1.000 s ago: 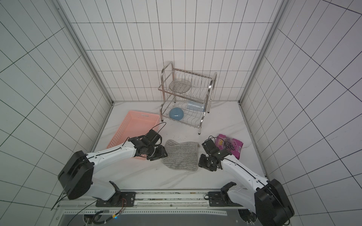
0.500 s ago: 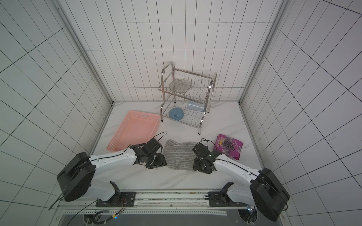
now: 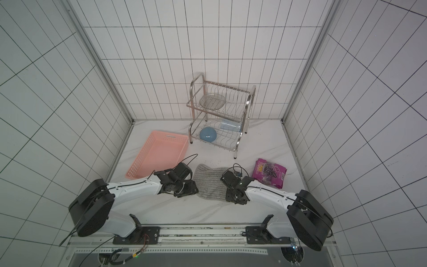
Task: Fold the square dishcloth
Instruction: Flatten out the cleaning item at the center of the board.
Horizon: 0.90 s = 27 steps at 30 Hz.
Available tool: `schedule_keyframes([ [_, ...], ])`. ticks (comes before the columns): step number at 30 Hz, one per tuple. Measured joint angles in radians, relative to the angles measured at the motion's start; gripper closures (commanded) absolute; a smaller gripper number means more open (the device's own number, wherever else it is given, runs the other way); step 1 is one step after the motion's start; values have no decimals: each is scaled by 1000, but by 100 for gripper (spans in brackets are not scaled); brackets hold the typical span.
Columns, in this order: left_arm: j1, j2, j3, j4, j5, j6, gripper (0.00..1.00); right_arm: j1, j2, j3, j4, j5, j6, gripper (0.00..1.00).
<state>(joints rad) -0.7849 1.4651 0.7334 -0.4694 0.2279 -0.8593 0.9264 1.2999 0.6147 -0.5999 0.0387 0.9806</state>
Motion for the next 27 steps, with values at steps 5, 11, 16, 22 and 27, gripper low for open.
schedule_keyframes([
  [5, -1, 11, 0, 16, -12, 3, 56, 23, 5, -2, 2, 0, 24, 91],
  [11, -13, 11, 0, 39, -17, 3, 87, 26, -37, -13, -21, 6, 40, 100],
  [16, -31, 5, 5, 31, -10, 1, 100, 29, -143, 6, -104, 48, 31, 100],
  [22, -52, -64, 27, -29, -22, -2, 100, 29, -246, 69, -198, 100, 11, 100],
  [27, -56, -163, 41, -84, -38, -26, 100, 29, -282, 101, -272, 116, 7, 100],
])
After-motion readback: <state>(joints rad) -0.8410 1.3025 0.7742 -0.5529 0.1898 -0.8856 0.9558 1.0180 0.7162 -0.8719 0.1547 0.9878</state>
